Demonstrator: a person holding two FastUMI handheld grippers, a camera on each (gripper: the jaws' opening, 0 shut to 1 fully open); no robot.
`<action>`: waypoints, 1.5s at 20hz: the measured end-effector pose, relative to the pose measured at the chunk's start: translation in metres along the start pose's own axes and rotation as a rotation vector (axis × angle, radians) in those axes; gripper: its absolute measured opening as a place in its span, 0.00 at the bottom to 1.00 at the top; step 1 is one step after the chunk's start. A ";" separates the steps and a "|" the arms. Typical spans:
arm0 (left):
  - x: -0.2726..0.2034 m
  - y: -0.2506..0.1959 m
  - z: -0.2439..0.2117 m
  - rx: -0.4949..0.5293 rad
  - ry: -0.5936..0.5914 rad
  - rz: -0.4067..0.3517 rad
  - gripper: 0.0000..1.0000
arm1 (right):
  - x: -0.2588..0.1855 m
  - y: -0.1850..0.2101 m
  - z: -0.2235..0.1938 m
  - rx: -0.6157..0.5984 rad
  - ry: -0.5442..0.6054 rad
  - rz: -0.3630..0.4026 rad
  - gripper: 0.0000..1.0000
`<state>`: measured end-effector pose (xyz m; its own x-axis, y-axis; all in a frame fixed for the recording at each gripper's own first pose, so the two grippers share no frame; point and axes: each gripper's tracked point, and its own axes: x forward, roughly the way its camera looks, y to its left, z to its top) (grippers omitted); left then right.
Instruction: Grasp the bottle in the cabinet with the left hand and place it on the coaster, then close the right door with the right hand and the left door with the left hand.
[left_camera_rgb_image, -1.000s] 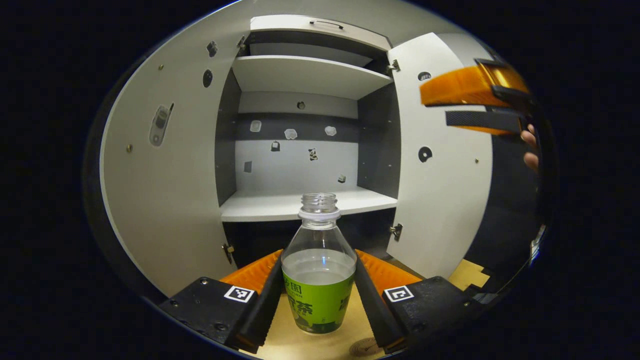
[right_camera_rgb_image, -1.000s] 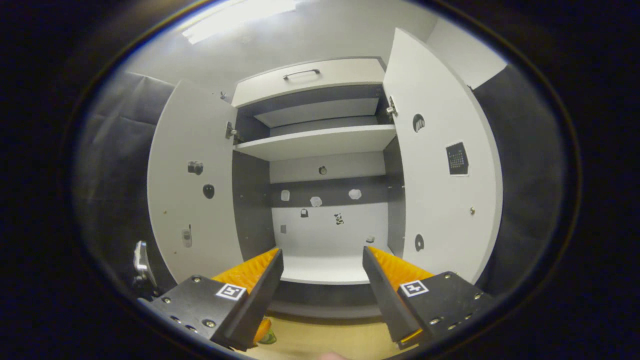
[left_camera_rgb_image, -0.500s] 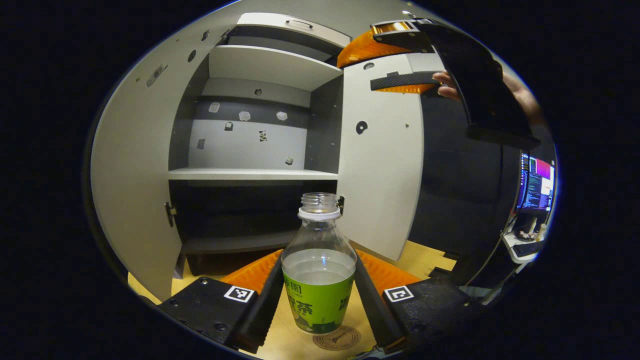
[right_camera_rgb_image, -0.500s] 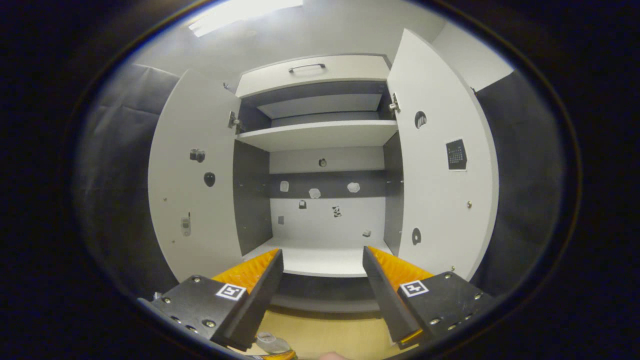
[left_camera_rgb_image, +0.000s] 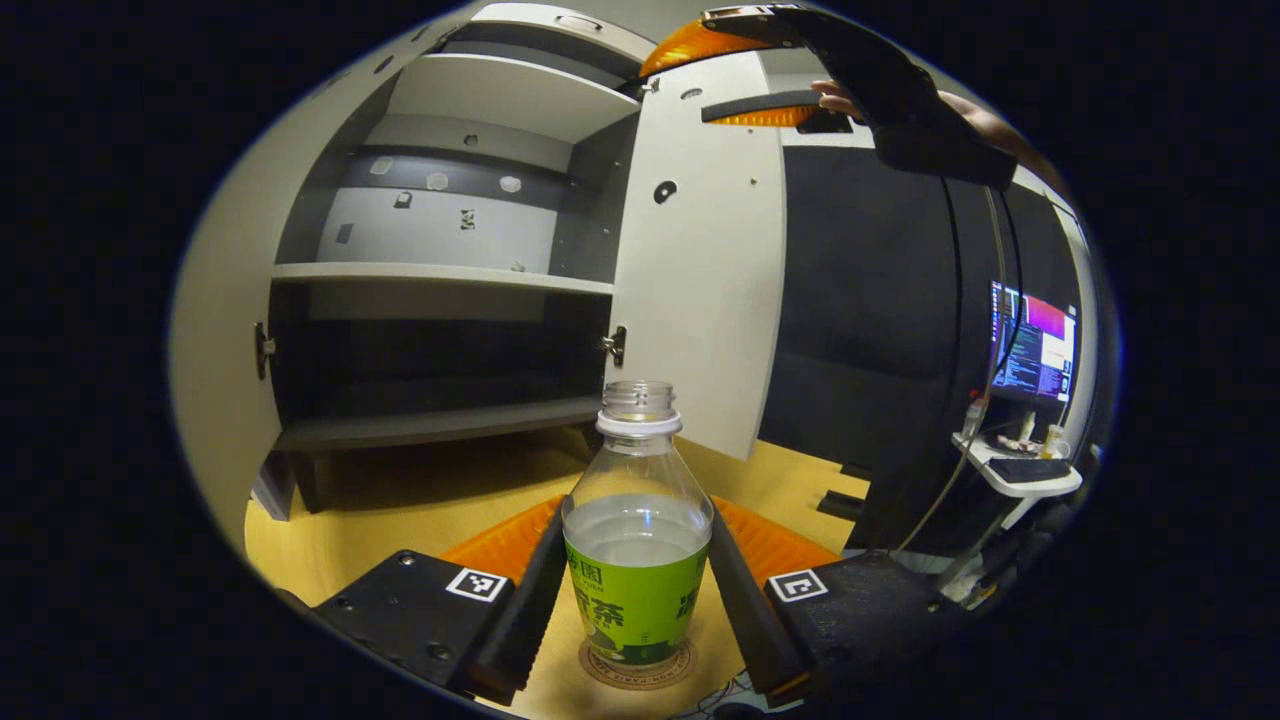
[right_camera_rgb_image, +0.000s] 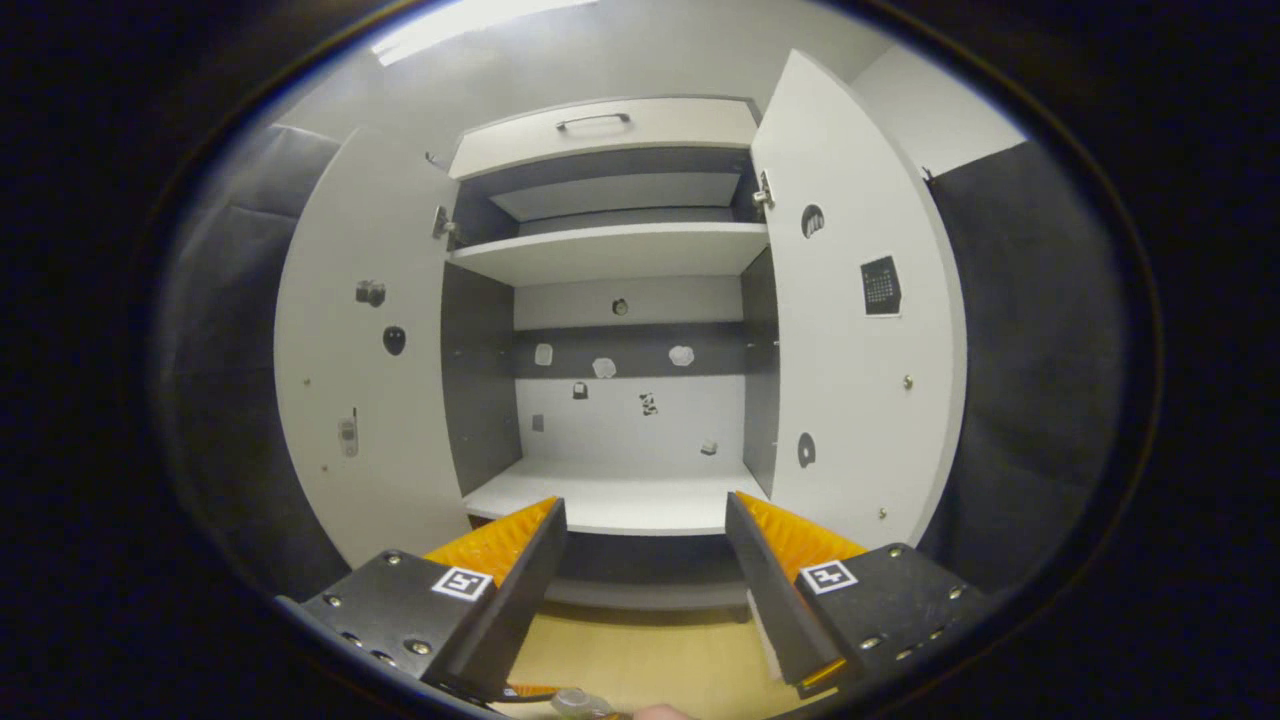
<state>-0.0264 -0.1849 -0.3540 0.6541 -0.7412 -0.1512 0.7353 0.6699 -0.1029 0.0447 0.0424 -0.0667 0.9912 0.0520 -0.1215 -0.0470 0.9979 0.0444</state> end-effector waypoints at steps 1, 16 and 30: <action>0.001 0.001 -0.005 0.009 0.009 0.000 0.80 | -0.001 0.000 -0.002 -0.008 0.008 -0.008 0.96; -0.006 0.005 -0.030 0.080 0.161 -0.019 0.86 | -0.010 0.002 -0.012 -0.037 0.035 0.016 0.96; -0.022 -0.007 0.027 0.104 0.210 0.030 0.86 | -0.051 -0.029 -0.028 -0.011 0.037 0.064 0.93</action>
<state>-0.0410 -0.1739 -0.3232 0.6326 -0.6885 -0.3546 0.7376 0.6752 0.0050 -0.0082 0.0122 -0.0896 0.9810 0.1165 -0.1552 -0.1113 0.9929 0.0419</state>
